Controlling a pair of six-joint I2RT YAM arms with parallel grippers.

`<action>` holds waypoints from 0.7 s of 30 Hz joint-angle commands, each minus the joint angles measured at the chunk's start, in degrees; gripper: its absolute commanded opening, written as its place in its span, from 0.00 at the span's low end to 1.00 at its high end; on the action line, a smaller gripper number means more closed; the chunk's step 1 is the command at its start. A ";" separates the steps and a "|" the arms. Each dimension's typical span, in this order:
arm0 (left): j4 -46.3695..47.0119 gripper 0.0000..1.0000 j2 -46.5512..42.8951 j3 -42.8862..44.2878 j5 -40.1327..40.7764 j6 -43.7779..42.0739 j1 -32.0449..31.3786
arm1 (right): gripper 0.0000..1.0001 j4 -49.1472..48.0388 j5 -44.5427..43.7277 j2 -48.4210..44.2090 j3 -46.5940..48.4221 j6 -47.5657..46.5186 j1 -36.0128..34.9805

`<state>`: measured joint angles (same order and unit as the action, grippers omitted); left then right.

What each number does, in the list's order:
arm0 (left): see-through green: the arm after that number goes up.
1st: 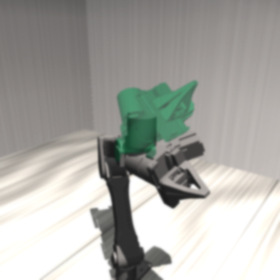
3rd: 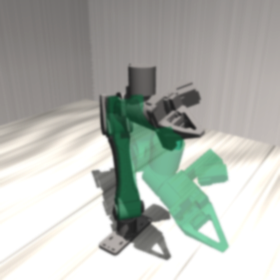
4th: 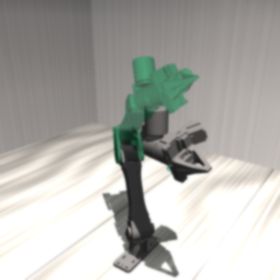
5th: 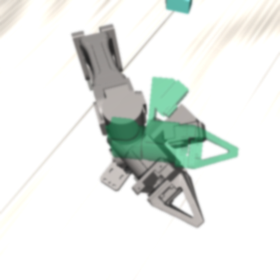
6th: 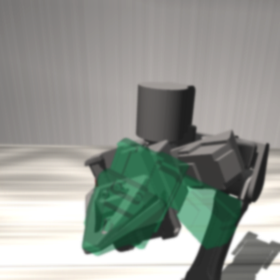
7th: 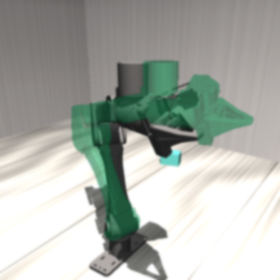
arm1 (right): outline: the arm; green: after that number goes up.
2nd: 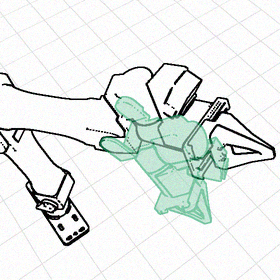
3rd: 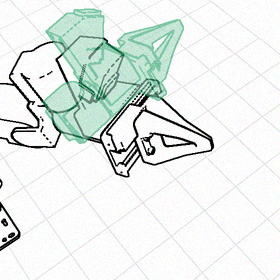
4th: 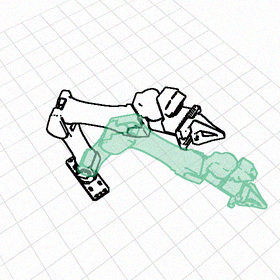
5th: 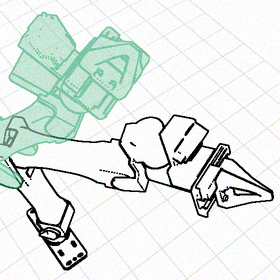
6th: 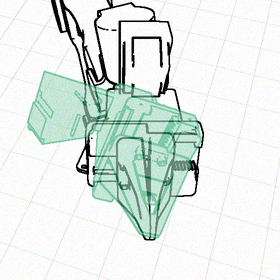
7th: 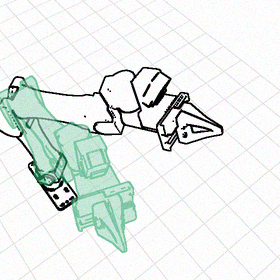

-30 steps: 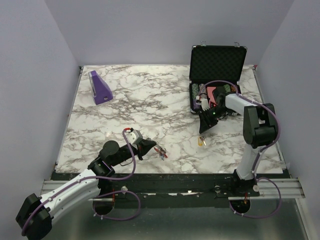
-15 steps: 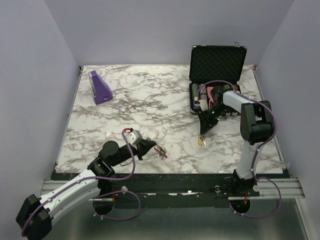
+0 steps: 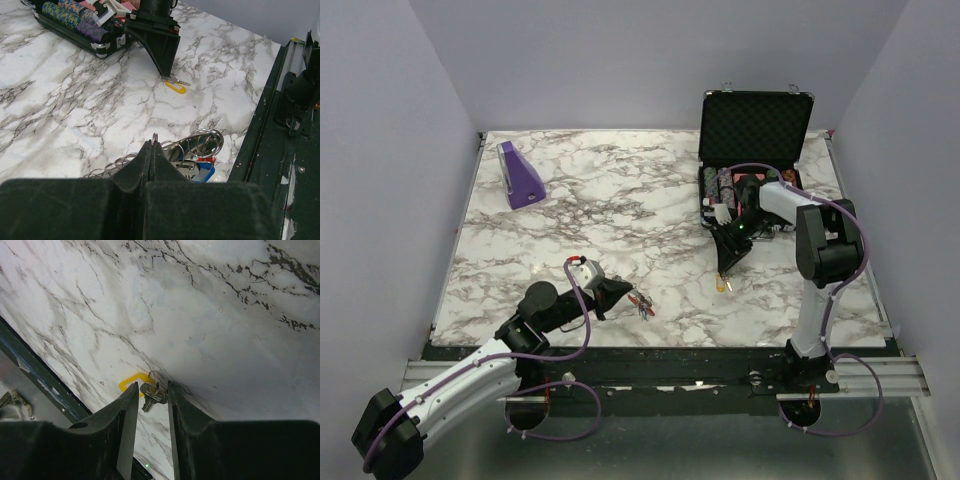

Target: Put the keys on the keyring

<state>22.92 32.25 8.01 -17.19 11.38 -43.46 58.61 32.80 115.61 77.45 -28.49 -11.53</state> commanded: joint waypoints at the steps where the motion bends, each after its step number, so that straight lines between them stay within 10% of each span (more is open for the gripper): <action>1: 0.81 0.00 -0.61 1.39 -0.21 -0.57 0.31 | 0.37 0.54 -1.51 2.07 1.21 0.19 -0.77; 21: 0.73 0.00 -0.79 1.39 -0.21 -0.57 0.22 | 0.28 1.42 -1.16 2.34 1.39 -0.07 -1.21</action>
<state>22.92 32.25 8.01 -17.17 11.38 -43.46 59.51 32.80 116.62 78.06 -28.34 -12.43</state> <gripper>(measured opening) 0.007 0.298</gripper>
